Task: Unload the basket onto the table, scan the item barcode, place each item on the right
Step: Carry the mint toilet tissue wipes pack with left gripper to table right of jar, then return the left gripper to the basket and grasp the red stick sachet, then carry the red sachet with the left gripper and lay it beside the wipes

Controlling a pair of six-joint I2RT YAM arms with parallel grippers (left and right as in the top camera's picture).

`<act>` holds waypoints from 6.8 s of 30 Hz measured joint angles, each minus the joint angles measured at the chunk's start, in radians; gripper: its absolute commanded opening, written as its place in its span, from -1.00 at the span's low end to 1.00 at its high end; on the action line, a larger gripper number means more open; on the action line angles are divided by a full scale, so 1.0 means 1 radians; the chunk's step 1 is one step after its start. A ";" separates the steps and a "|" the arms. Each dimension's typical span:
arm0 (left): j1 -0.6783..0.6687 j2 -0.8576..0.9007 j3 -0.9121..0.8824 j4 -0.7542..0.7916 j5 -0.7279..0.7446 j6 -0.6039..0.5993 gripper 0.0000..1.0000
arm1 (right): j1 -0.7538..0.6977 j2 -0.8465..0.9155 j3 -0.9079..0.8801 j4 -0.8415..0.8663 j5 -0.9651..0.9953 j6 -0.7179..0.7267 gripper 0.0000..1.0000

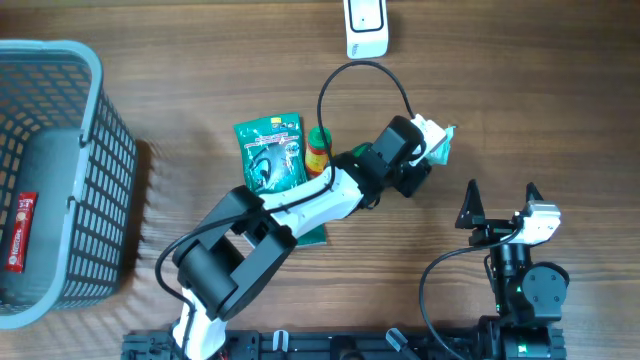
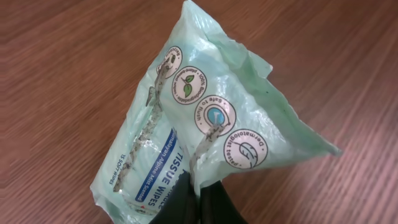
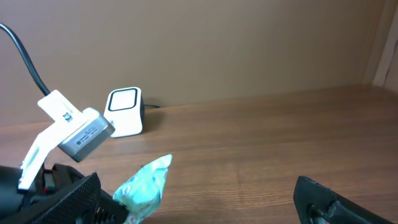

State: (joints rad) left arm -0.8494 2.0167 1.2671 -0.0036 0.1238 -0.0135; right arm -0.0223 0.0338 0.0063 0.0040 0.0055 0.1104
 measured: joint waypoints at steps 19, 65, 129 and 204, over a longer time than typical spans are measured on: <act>-0.001 -0.199 0.000 0.008 -0.145 0.020 -0.80 | 0.000 0.000 0.000 0.000 0.000 0.000 1.00; 1.709 -0.555 -0.174 -0.623 -0.219 -0.099 1.00 | 0.000 0.000 0.000 0.000 0.000 0.000 0.99; 1.864 -0.280 -0.433 0.013 -0.124 0.162 -0.92 | 0.000 0.000 0.000 0.000 0.000 0.000 0.99; -0.108 -0.206 -0.448 0.377 -0.129 -0.451 -0.88 | 0.000 0.000 0.000 0.000 0.000 0.000 0.99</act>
State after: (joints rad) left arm -0.9573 1.8107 0.8192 0.3737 -0.0055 -0.4648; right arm -0.0223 0.0338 0.0063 0.0044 0.0055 0.1101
